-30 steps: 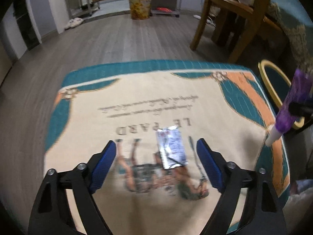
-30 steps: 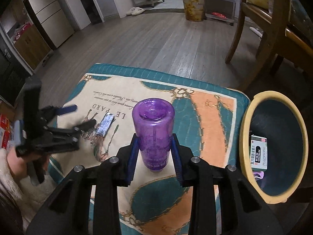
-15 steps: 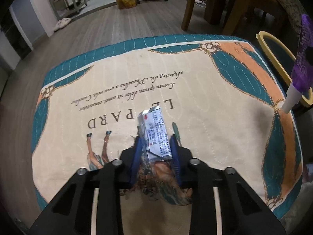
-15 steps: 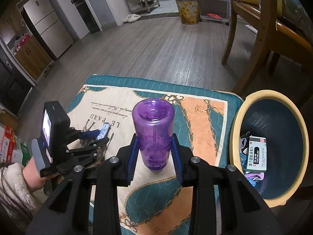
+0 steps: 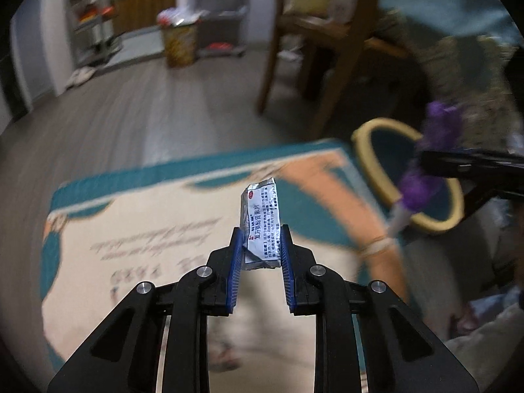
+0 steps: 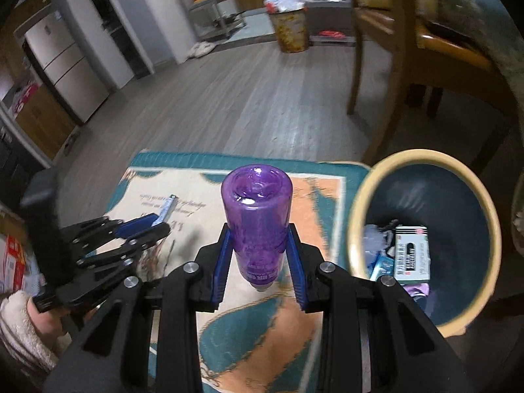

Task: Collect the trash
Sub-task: 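Carry the purple bottle and foil packet over the bin and release both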

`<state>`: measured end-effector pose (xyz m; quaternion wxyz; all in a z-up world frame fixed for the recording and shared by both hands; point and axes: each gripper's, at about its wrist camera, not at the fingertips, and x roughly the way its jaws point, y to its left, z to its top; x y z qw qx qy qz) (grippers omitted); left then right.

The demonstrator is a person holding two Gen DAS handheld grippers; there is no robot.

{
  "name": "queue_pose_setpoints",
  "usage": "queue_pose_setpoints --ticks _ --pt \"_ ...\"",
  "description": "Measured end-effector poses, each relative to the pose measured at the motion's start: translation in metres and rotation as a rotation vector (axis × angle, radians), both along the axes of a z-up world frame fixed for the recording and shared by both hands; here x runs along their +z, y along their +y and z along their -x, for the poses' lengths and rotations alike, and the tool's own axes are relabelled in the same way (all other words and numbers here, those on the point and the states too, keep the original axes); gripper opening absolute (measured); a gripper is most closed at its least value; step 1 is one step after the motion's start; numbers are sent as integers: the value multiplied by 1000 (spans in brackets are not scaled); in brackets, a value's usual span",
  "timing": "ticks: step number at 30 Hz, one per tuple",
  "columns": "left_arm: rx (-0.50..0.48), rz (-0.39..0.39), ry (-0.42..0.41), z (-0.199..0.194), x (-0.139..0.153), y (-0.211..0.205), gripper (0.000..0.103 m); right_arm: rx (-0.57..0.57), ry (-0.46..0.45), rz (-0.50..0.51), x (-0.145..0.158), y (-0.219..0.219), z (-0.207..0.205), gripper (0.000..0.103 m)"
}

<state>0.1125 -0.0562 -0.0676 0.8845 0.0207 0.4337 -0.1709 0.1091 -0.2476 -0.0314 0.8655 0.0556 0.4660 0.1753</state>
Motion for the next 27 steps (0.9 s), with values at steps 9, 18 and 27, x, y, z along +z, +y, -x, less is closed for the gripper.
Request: queue_pose_setpoints --ticks 9,18,27 --pt "-221 -56 -96 0 84 -85 24 -168 -43 7 17 -80 -6 32" --pt "-307 -12 -60 -15 62 -143 24 -242 22 33 -9 -129 -5 32" --pt "-357 -41 -46 -30 32 -182 24 -329 62 36 -26 -164 -11 32"
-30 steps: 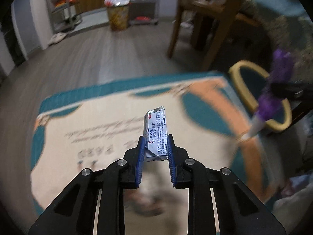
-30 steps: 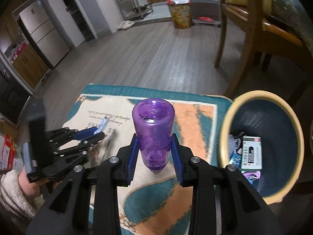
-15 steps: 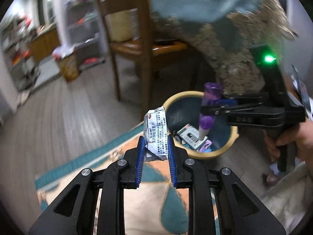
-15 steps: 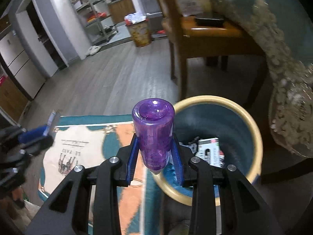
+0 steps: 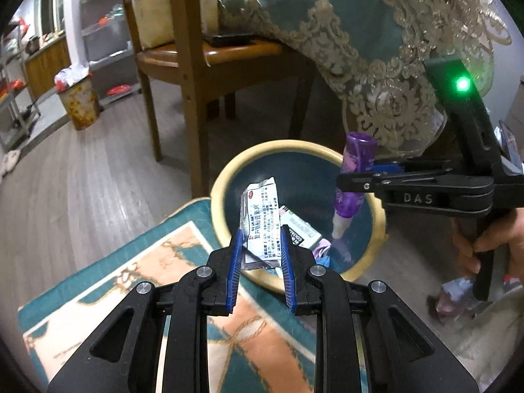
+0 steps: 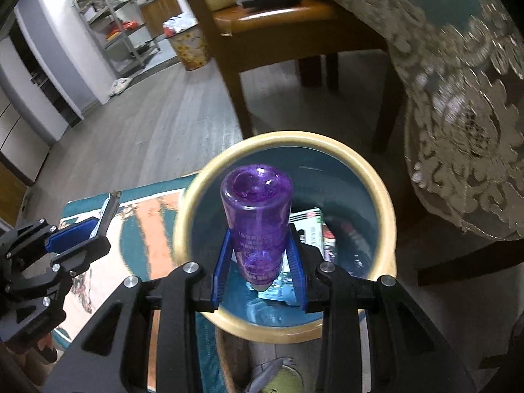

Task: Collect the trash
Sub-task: 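Carry the purple bottle and foil packet over the bin and release both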

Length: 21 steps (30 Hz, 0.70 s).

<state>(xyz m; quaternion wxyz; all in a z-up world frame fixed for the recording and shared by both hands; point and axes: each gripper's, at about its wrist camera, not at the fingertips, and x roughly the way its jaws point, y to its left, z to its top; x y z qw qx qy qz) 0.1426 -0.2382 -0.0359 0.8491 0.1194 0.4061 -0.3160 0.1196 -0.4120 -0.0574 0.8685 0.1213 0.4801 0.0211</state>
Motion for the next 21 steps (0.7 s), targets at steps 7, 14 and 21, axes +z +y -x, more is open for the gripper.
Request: queue_pose_setpoints --ticks 7,14,21 --pt "5 -49 21 -19 -32 -27 24 -56 46 -6 -15 -25 0 32" --pt "51 -99 34 -36 -64 -37 42 -55 88 -25 -27 -23 -7 32" --pt "83 -88 26 -40 -59 -25 54 -8 168 -11 -45 -13 -19 32"
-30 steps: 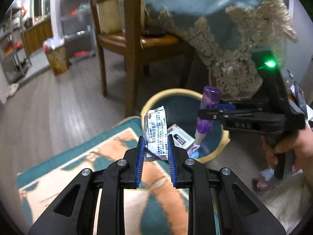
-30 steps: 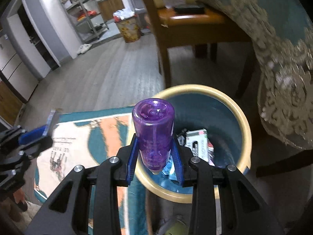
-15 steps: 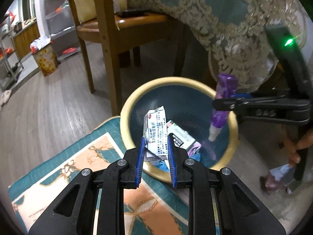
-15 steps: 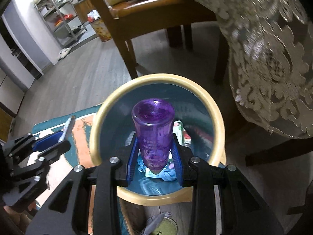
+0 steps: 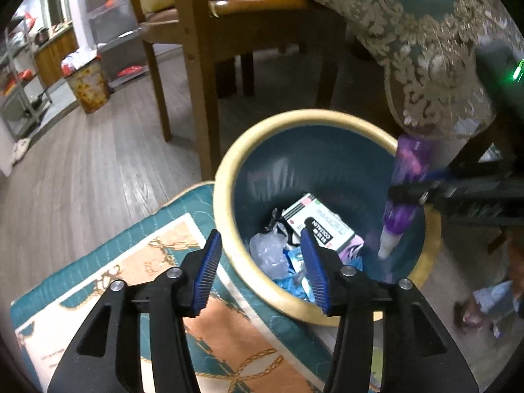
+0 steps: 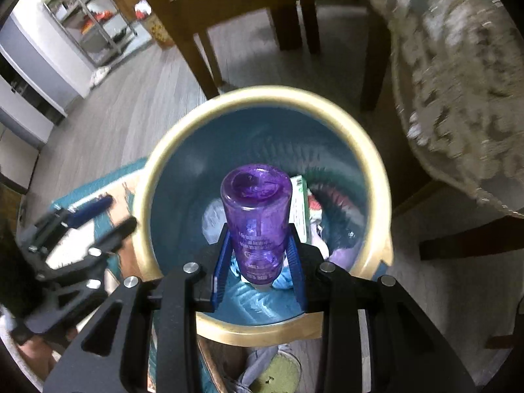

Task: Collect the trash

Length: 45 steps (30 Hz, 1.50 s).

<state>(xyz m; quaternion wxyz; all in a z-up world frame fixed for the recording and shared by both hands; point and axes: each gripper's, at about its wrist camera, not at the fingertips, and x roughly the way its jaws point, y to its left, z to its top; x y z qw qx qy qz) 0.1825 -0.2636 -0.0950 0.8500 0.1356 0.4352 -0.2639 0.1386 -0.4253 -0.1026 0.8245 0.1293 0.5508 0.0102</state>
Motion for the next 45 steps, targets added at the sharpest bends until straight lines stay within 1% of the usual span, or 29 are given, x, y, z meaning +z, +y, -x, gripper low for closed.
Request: queue_pose_setpoints --ticks 2,4,5,6,7,12,15,18,21,24,27,29,30,31,32,34,35,36,37,38,39,40,43,45 --pt "9 7 -1 -1 3 4 54 22 23 31 -6 6 -6 32" --pt "10 8 -3 -1 4 6 54 25 33 34 -10 9 -11 33" --pt "10 5 -5 0 5 6 54 25 34 35 -11 10 -13 37" --pt "8 1 -8 1 6 7 54 25 24 43 -9 11 -15 48" --pt "7 -2 -11 1 5 7 54 25 9 53 -7 11 -16 51" --pt "-2 -26 -46 9 15 16 54 16 -38 57 8 11 -11 51" --pt "2 -24 -53 18 25 27 54 3 -57 64 19 12 0 51" --pt "-4 -27 -74 33 39 39 54 -25 -75 49 36 18 17 51" --pt "-7 -8 -97 49 57 50 54 -45 -129 16 58 24 38 51" --pt "-6 24 -114 67 75 63 54 -81 -204 -35 85 32 68 51" --pt "-1 51 -121 85 90 75 55 -96 -251 -45 100 38 94 51" --pt "7 67 -130 100 99 83 62 -93 -273 -19 108 47 111 51" --pt "13 73 -138 105 102 87 70 -89 -282 -2 110 49 118 51" --pt "19 80 -145 110 105 91 74 -86 -292 25 112 54 126 53" --pt "23 83 -147 117 108 95 76 -84 -298 50 113 57 132 55" --pt "31 79 -147 124 113 99 86 -83 -312 96 115 63 144 67" --pt "42 74 -157 131 117 103 90 -80 -320 111 115 65 151 70" --pt "51 70 -167 134 120 105 93 -79 -325 120 114 67 156 75" --pt "61 68 -181 139 124 108 96 -82 -330 132 112 70 160 81" --pt "81 75 -207 145 129 113 97 -85 -334 142 111 73 164 86" --pt "97 82 -222 148 131 116 98 -92 -338 149 110 75 168 94" --pt "120 92 -236 151 133 121 98 -100 -346 148 110 76 171 97" --pt "150 102 -234 155 131 127 98 -132 -368 147 112 79 174 97" --pt "113 101 -226 155 127 124 98 -154 -381 157 114 80 175 97"
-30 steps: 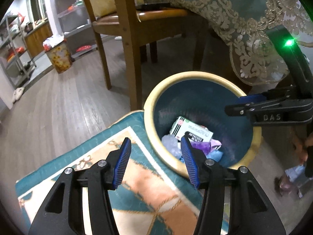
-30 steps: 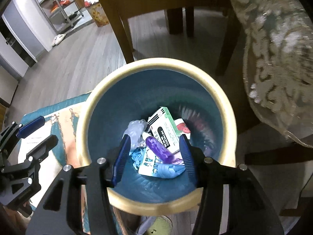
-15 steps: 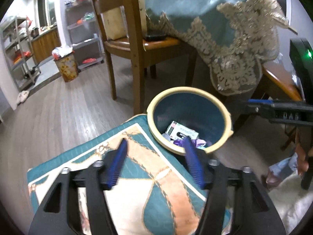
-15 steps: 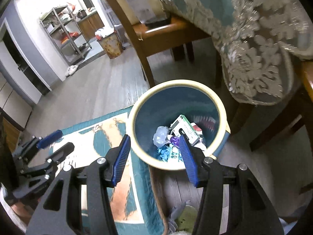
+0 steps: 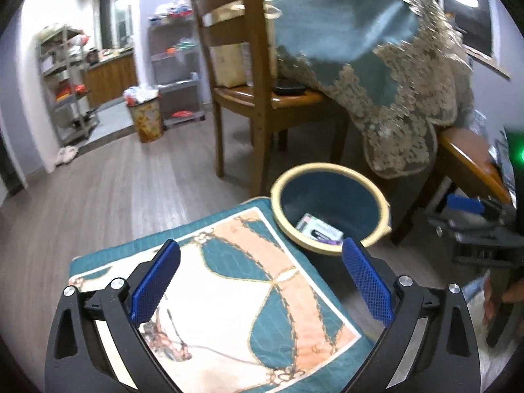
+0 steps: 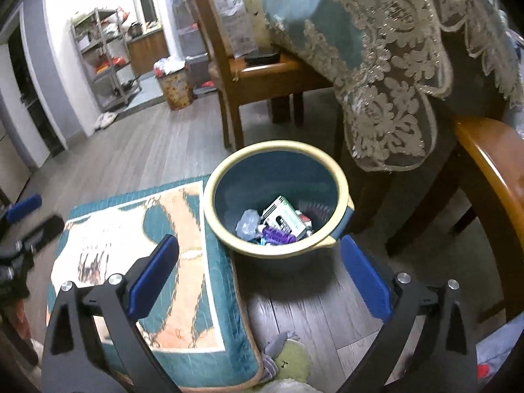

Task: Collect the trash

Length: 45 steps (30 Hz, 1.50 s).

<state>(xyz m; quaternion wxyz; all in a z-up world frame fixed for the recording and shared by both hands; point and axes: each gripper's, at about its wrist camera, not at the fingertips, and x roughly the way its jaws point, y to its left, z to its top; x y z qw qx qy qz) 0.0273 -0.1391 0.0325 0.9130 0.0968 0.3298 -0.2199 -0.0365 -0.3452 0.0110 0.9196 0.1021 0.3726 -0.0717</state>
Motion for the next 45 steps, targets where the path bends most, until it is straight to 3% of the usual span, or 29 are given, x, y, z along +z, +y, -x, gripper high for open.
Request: queue_pose_setpoints --ticks 15,45 --pt "-62 -12 25 -3 -14 -13 98 -8 9 79 -4 12 -9 97" --pt "-75 -33 22 -3 -18 -14 98 -29 19 59 -7 5 -9 97"
